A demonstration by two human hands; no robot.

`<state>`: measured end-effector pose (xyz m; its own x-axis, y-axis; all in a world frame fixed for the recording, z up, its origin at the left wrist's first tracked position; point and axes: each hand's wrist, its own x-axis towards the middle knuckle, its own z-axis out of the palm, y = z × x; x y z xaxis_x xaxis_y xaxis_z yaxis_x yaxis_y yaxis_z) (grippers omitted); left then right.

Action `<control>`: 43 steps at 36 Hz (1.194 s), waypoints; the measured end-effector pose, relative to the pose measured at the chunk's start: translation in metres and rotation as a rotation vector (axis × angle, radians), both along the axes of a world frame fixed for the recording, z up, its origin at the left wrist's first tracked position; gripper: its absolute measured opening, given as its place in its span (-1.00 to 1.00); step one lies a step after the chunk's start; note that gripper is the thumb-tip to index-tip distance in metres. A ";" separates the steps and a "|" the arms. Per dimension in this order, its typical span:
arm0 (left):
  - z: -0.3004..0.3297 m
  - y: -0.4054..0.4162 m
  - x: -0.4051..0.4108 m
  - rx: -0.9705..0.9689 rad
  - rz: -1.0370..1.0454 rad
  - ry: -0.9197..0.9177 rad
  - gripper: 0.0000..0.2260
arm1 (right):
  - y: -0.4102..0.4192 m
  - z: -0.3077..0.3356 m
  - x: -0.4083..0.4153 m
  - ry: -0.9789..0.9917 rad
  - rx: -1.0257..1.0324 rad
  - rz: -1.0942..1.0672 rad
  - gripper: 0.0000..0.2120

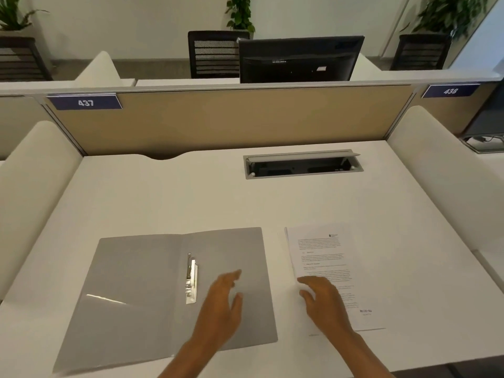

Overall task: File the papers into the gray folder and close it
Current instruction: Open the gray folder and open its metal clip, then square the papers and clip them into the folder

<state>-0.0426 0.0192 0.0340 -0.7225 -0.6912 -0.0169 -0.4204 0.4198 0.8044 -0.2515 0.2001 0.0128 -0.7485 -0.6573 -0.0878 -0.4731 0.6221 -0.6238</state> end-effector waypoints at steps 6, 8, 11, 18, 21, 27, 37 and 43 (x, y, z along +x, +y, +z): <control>-0.001 0.063 -0.050 0.472 0.042 -0.129 -0.63 | 0.034 0.007 -0.053 0.015 0.176 -0.031 -0.53; 0.000 0.077 -0.067 0.603 0.077 -0.163 -0.64 | 0.046 0.008 -0.064 0.022 0.246 -0.019 -0.46; 0.000 0.091 -0.090 0.691 0.125 -0.195 -0.58 | 0.057 0.005 -0.075 0.042 0.343 0.035 -0.40; 0.001 0.100 -0.135 0.763 0.302 -0.134 -0.47 | 0.058 0.005 -0.080 0.110 0.399 0.086 -0.39; -0.003 0.095 -0.151 0.773 0.374 -0.102 -0.43 | 0.056 0.007 -0.079 0.139 0.433 0.120 -0.40; -0.009 0.070 -0.182 0.677 0.397 -0.088 -0.37 | 0.053 0.011 -0.084 0.158 0.465 0.178 -0.46; -0.012 0.018 -0.226 0.344 0.285 -0.286 -0.25 | 0.052 0.011 -0.089 0.124 0.456 0.228 -0.52; -0.019 0.013 -0.236 0.260 0.252 -0.340 -0.23 | 0.055 0.009 -0.090 0.104 0.429 0.250 -0.54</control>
